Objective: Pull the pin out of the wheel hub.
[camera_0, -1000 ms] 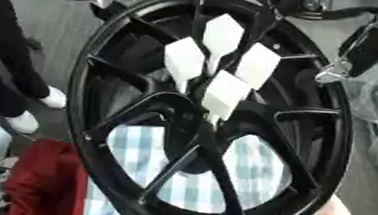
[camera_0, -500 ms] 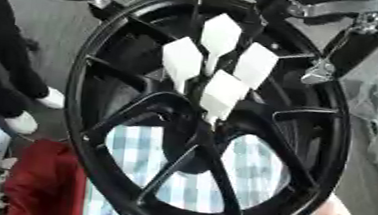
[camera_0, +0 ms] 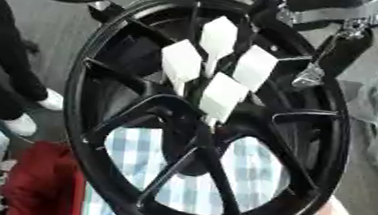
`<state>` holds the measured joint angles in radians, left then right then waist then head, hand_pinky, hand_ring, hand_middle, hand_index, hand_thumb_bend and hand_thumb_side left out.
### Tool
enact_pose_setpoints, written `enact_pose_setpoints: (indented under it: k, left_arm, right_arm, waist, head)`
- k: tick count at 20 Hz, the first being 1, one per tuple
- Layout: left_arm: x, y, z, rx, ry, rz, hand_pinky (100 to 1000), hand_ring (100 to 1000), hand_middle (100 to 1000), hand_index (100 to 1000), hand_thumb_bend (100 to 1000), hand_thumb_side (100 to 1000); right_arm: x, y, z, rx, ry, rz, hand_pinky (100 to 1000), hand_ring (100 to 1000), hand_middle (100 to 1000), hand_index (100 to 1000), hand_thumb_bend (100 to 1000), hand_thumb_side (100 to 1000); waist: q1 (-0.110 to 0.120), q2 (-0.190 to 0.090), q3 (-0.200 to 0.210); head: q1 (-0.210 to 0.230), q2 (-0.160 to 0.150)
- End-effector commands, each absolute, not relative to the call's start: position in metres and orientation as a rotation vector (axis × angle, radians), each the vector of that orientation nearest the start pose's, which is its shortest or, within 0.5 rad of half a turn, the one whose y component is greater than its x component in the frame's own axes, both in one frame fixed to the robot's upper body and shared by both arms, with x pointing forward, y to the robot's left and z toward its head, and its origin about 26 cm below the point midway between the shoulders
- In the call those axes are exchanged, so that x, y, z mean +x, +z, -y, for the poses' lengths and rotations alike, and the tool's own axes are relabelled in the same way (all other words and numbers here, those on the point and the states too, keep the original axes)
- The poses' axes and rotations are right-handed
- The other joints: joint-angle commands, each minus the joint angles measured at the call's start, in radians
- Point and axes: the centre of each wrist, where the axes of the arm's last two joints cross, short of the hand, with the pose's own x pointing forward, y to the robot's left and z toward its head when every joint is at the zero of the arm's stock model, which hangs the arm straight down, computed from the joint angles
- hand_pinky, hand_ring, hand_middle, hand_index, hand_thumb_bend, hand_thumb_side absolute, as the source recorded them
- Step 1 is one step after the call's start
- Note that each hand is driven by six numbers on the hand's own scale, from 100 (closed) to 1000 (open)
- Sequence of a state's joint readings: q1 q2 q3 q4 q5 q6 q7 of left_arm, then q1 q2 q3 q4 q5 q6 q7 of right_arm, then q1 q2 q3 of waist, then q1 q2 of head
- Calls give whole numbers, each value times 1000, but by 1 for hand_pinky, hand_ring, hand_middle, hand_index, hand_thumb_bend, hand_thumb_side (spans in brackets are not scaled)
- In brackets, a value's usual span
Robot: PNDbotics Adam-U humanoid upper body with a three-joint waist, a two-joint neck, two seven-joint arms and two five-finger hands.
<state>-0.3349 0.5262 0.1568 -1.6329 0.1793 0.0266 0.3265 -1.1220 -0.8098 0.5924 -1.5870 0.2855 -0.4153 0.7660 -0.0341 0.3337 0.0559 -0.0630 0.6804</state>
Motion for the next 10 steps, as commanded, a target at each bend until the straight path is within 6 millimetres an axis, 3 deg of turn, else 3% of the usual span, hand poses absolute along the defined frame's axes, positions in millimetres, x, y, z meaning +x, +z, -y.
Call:
enact_pose_setpoints:
  k: [1, 10]
  left_arm:
    - [339, 185, -370, 554, 99, 2034, 773, 808, 823, 770, 210, 680]
    - [339, 185, -370, 553, 95, 2033, 774, 808, 823, 770, 206, 683]
  right_arm:
    - [375, 356, 196, 608, -2711, -1660, 733, 729, 725, 804, 451, 100]
    - [378, 352, 197, 616, -2720, -1665, 724, 717, 706, 791, 457, 100]
  waist:
    - [5, -16, 1]
    - [6, -15, 2]
  head:
    - [-2, -13]
    - [-1, -13]
